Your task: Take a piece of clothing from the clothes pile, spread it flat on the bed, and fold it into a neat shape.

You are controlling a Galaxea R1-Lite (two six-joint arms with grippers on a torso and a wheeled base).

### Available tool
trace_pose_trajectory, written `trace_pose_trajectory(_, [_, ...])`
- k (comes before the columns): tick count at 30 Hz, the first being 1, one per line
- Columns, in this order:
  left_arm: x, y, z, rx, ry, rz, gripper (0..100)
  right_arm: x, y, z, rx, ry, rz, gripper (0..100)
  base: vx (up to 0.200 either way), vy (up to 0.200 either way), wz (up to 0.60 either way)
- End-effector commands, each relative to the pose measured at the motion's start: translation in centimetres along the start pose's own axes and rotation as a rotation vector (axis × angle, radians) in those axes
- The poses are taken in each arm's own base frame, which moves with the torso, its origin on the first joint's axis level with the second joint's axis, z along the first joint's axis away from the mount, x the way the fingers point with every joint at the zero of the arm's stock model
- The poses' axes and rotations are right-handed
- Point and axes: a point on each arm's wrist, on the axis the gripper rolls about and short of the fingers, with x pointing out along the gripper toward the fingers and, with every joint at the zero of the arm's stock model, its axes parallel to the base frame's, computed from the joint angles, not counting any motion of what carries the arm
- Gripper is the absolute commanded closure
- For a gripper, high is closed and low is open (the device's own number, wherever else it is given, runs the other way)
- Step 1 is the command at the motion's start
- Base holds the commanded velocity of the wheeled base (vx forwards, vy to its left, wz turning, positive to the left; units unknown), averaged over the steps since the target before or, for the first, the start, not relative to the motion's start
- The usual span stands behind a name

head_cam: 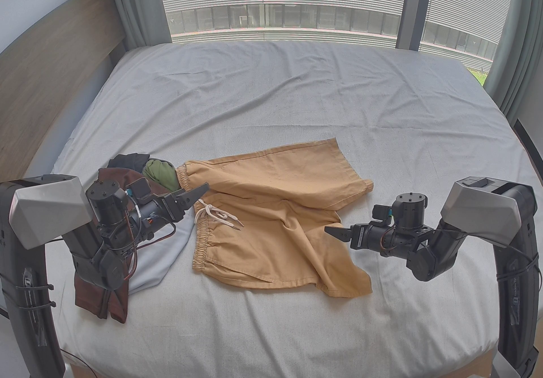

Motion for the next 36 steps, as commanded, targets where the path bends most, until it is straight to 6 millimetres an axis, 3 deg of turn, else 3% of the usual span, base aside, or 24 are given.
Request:
trace_pose_trajectory(1, [0.0, 0.0, -0.1, -0.001, 0.003, 0.0, 0, 1.1, -0.6, -0.4, 0.011, -0.002, 0.0, 0, 0.0, 0.0, 0.0])
trace_pose_trajectory(11, [0.0, 0.0, -0.1, -0.001, 0.002, 0.001, 0, 2.8, -1.1, 0.3, 0.016, -0.02, 0.001, 0, 0.0, 0.0, 0.0])
trace_pose_trajectory(12, [0.0, 0.0, -0.2, -0.003, 0.005, 0.002, 0, 2.9, -1.3, 0.4, 0.017, -0.024, 0.002, 100, 0.0, 0.0, 0.0])
trace_pose_trajectory(24, [0.1, 0.1, -0.8, -0.008, 0.022, 0.003, 0, 2.8, -1.3, 1.3, 0.013, -0.057, -0.023, 100, 0.0, 0.0, 0.0])
trace_pose_trajectory(36, [0.4, 0.3, -2.8, 0.024, 0.078, 0.006, 0, -1.6, -0.7, 4.4, 0.003, -0.06, -0.074, 100, 0.0, 0.0, 0.0])
